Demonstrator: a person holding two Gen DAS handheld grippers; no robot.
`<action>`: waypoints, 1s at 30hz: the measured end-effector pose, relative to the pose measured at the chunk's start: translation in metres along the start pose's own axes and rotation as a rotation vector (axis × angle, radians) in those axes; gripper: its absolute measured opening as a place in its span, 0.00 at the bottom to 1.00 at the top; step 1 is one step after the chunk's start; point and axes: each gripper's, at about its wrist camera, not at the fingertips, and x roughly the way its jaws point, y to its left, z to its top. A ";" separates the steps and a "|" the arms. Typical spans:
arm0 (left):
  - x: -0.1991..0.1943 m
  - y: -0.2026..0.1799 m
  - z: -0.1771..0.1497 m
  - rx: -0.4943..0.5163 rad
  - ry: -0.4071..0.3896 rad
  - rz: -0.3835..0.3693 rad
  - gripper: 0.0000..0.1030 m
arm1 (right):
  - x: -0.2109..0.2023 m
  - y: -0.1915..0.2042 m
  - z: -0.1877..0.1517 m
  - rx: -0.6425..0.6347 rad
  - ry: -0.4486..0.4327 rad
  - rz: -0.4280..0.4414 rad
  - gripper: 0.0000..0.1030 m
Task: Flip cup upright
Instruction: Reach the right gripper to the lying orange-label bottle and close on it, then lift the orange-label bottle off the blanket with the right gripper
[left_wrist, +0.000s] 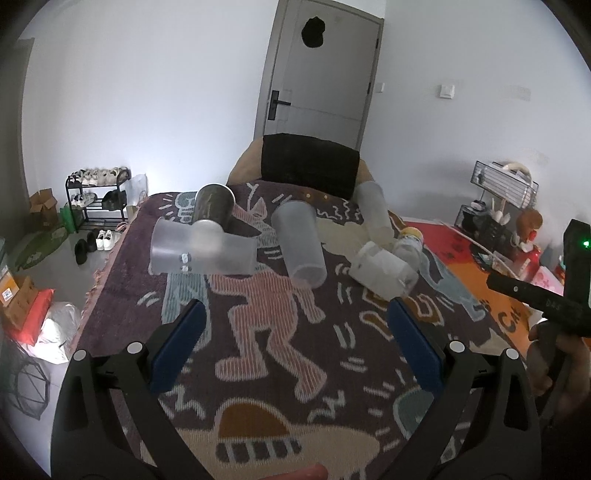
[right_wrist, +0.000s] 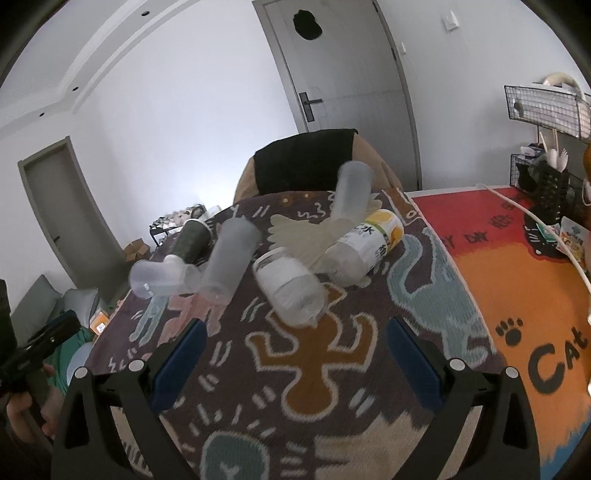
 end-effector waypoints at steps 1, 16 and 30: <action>0.004 0.000 0.002 -0.002 0.002 0.001 0.95 | 0.006 -0.003 0.005 -0.001 0.008 -0.003 0.93; 0.065 0.009 0.039 -0.036 0.034 0.006 0.95 | 0.118 -0.061 0.072 0.173 0.144 -0.012 0.89; 0.092 0.031 0.046 -0.137 0.054 0.034 0.95 | 0.202 -0.114 0.073 0.519 0.260 -0.058 0.73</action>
